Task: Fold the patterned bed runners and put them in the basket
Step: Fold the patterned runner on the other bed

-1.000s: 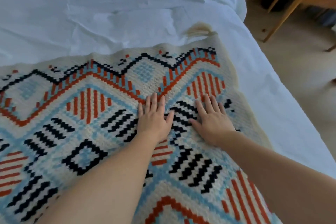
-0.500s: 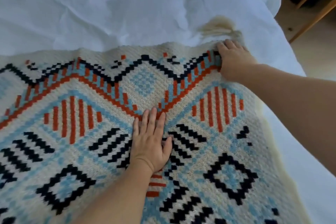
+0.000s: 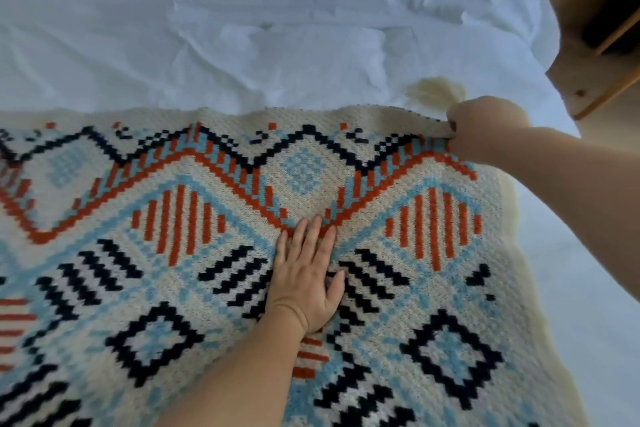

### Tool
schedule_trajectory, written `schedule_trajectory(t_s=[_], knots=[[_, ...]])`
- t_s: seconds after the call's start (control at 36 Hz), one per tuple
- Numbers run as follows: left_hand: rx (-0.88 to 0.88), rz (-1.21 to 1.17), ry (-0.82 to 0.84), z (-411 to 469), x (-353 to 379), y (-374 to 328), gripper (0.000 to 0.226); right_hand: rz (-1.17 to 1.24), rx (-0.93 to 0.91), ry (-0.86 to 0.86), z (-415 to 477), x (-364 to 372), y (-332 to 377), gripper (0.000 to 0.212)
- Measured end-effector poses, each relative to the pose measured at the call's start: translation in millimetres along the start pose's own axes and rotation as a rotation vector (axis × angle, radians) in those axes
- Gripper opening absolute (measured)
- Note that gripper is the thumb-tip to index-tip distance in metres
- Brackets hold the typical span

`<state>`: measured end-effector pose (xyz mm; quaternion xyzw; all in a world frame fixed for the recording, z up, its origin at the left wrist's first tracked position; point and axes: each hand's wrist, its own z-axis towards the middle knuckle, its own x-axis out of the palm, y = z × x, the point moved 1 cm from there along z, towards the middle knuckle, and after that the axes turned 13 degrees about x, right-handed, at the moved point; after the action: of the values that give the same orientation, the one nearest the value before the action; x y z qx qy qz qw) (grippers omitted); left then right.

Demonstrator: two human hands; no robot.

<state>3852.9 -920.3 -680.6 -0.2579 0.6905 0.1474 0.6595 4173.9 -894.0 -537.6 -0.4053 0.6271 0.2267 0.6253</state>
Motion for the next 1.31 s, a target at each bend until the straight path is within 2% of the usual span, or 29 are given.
schedule_trajectory(t_s=[0.06, 0.17, 0.22, 0.28, 0.36, 0.42, 0.47, 0.58, 0.64, 0.72, 0.86, 0.97, 1.11, 1.31], knots=[[-0.008, 0.006, 0.030, 2.4, -3.7, 1.1, 0.069, 0.037, 0.013, -0.032, -13.9, -2.4, -3.4, 0.010], [-0.030, -0.075, 0.044, 1.0, -25.0, -8.7, 0.071, -0.007, 0.062, 0.062, -54.8, -1.3, -21.9, 0.011], [-0.069, -0.133, -0.061, 12.3, -52.4, -6.6, 0.066, -0.034, 0.060, 0.098, -74.6, -3.6, -30.7, 0.017], [-0.106, -0.127, -0.233, 32.2, -85.8, -0.6, 0.058, -0.051, 0.041, 0.115, -92.9, -6.0, -37.8, 0.019], [-0.051, -0.025, -0.357, 68.0, -132.3, 6.9, 0.069, -0.069, 0.001, 0.092, -114.5, -9.2, -49.9, 0.021], [0.009, 0.058, -0.319, 86.0, -155.0, 9.1, 0.078, -0.072, -0.019, 0.059, -126.2, -8.8, -58.8, 0.022], [0.011, 0.073, -0.278, 95.1, -169.2, 8.4, 0.077, -0.083, -0.025, 0.027, -136.0, -8.9, -66.7, 0.021], [0.013, -0.200, -0.151, 78.0, -178.3, -0.5, 0.022, -0.145, -0.068, -0.009, -153.1, -11.7, -79.3, 0.024], [0.064, -0.162, -0.103, 61.2, -177.3, -1.5, 0.016, -0.183, -0.090, -0.001, -161.5, -16.2, -83.4, 0.023], [0.071, -0.265, -0.107, 33.8, -178.9, -3.6, 0.015, -0.175, -0.135, 0.002, -173.8, -22.4, -91.3, 0.019], [0.108, -0.351, -0.104, -16.5, -183.6, -25.1, 0.010, 0.001, -0.255, -0.042, -204.7, -20.9, -111.4, 0.029], [0.074, -0.373, -0.124, -64.7, -192.1, -46.6, 0.020, -0.154, -0.343, 0.004, -238.7, -18.3, -119.6, 0.033], [-0.003, -0.403, -0.061, -122.1, -203.7, -76.7, 0.025, -0.250, -0.325, 0.032, -282.4, -26.2, -136.8, 0.032], [-0.076, -0.430, -0.050, -188.5, -204.8, -121.5, 0.020, -0.289, -0.321, 0.040, -352.0, -24.9, -154.6, 0.028]])
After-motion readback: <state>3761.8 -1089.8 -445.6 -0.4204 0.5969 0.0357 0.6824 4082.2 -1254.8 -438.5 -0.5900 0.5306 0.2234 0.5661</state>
